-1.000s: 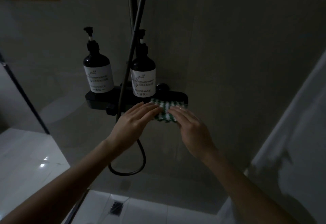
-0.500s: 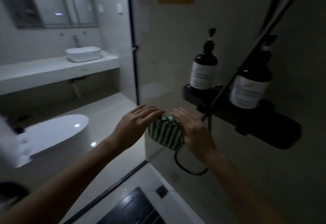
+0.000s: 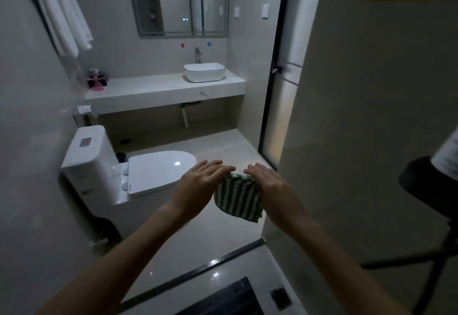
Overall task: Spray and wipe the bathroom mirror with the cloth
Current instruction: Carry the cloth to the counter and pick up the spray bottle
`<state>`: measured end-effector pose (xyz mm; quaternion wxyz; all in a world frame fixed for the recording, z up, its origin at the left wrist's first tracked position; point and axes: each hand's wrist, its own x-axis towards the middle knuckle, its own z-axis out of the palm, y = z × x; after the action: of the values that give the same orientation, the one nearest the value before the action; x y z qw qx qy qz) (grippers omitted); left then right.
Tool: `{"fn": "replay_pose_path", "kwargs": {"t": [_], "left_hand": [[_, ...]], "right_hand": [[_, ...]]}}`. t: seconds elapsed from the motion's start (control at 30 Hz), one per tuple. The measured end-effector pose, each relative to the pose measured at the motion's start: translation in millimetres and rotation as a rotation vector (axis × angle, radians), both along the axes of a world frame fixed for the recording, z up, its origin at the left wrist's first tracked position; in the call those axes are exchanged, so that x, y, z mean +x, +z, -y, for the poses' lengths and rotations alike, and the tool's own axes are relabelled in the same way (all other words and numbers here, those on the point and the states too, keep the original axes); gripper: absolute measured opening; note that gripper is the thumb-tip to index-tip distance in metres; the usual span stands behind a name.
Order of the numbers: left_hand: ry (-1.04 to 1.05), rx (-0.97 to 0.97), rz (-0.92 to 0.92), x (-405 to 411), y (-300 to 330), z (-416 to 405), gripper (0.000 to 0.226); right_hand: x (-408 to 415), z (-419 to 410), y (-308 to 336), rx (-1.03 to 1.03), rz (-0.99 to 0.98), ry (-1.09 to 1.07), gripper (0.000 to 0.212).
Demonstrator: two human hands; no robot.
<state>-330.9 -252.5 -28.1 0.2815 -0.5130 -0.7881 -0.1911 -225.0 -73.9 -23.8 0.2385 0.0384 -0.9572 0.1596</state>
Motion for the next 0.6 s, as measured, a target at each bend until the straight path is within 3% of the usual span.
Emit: {"fn": "replay_pose_path", "kwargs": {"t": [0.6], "left_hand": [[0.092, 0.065, 0.176, -259, -38, 5, 0.039]], "right_hand": [[-275, 8, -21, -0.183, 0.176, 0.034, 0.042]]}}
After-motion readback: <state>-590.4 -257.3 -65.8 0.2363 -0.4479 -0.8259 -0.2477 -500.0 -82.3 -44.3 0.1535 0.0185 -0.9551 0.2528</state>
